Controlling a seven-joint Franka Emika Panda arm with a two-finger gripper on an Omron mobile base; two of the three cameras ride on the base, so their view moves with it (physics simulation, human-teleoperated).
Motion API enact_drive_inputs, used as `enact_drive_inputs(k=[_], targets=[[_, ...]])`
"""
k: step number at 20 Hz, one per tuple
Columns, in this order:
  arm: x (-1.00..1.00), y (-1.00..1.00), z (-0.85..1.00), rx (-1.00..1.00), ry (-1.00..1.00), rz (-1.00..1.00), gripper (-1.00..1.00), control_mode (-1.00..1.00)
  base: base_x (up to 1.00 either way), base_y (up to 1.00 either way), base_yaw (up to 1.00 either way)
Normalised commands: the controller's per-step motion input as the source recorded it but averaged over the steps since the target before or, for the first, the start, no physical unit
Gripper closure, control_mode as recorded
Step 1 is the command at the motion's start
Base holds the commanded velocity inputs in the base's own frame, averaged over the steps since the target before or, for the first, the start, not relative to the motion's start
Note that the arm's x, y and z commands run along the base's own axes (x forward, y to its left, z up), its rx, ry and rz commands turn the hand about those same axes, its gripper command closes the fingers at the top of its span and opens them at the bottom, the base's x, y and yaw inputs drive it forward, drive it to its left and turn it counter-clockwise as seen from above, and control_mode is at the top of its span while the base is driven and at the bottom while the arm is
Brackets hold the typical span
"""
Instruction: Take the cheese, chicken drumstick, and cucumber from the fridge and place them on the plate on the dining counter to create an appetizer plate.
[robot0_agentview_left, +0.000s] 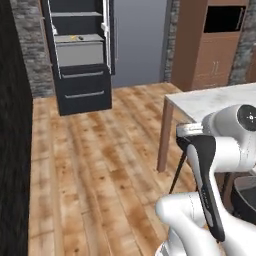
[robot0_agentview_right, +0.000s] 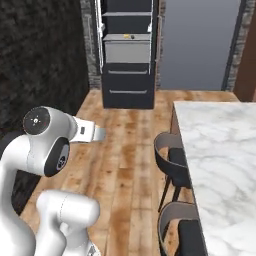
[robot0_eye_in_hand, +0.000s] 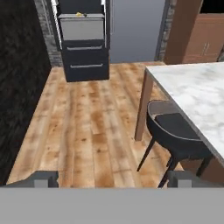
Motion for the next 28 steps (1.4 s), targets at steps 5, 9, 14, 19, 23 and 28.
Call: enact_drive_inputs(k=[5, 9, 14, 19, 23, 28], targets=[[0.00, 0.00, 0.00, 0.00, 0.00, 0.00, -1.00, 1.00, 0.98, 0.28, 0.55], [0.00, 0.00, 0.00, 0.00, 0.00, 0.00, -1.00, 1.00, 1.00, 0.10, 0.41], [0.00, 0.00, 0.00, 0.00, 0.00, 0.00, -1.00, 1.00, 1.00, -0.18, 0.28], [0.00, 0.00, 0.00, 0.00, 0.00, 0.00, -1.00, 1.00, 0.97, -0.42, 0.05], [0.00, 0.00, 0.00, 0.00, 0.00, 0.00, -1.00, 1.00, 0.89, -0.22, -0.04], [0.00, 0.00, 0.00, 0.00, 0.00, 0.00, -1.00, 1.00, 0.83, -0.12, -0.19]])
